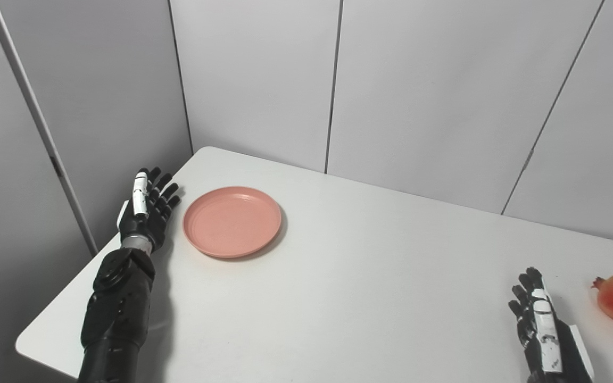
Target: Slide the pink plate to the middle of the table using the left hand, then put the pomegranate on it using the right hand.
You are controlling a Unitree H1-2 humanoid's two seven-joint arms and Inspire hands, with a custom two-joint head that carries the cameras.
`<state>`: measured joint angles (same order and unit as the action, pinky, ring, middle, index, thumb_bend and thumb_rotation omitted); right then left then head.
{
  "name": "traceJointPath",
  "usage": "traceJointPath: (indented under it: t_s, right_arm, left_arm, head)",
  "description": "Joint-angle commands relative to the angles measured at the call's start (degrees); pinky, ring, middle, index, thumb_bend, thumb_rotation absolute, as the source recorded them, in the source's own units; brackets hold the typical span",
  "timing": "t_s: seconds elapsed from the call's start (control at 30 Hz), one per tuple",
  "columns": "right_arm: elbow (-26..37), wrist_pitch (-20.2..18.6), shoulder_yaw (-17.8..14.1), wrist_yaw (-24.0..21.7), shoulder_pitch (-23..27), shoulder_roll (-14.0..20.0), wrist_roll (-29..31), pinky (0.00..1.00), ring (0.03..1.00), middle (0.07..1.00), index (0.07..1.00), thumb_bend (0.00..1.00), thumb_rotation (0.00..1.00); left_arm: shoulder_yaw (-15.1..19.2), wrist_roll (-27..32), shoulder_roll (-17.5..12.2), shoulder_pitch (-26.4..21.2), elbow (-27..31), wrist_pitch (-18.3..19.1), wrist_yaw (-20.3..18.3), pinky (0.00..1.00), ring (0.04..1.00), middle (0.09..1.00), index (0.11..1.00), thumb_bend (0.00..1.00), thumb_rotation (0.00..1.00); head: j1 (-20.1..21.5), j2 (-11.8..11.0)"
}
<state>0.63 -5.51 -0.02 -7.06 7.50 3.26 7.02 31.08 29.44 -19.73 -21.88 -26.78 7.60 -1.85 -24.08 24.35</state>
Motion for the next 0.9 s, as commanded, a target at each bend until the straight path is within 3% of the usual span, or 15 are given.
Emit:
traceJointPath:
  t_s: [0.0, 0.27, 0.43, 0.87]
  right_arm:
    - [1.6, 0.5, -0.2, -0.3, 1.2, 0.2, 0.5, 1.00, 1.000, 1.000, 0.998, 0.11, 1.00]
    - [1.7, 0.3, -0.2, -0.6, 1.2, 0.2, 1.0, 1.00, 1.000, 1.000, 1.000, 0.12, 1.00]
    - [2.1, -0.2, -0.1, -0.2, 1.2, 0.2, 0.8, 1.00, 1.000, 1.000, 0.998, 0.12, 1.00]
    - [2.3, -0.1, 0.2, -0.1, 1.1, 0.2, 0.3, 1.00, 1.000, 1.000, 1.000, 0.12, 1.00]
  left_arm:
    - [0.0, 0.8, -1.4, -1.7, -0.2, -1.4, -1.5, 0.94, 0.931, 0.933, 0.922, 0.34, 1.00]
    - [-1.7, 0.5, -0.8, -1.4, -2.1, -3.6, -3.2, 0.93, 0.916, 0.927, 0.921, 0.33, 1.00]
    - [-3.1, 0.5, 0.4, -1.2, -1.7, -3.5, -4.2, 0.97, 0.947, 0.952, 0.945, 0.32, 1.00]
    - [-5.4, 1.0, 2.5, -1.4, -0.5, -2.3, -4.9, 0.91, 0.899, 0.900, 0.892, 0.35, 1.00]
  head:
    - [0.1, 0.1]
    - [0.3, 0.3]
    - [0.5, 0.4]
    - [0.9, 0.8]
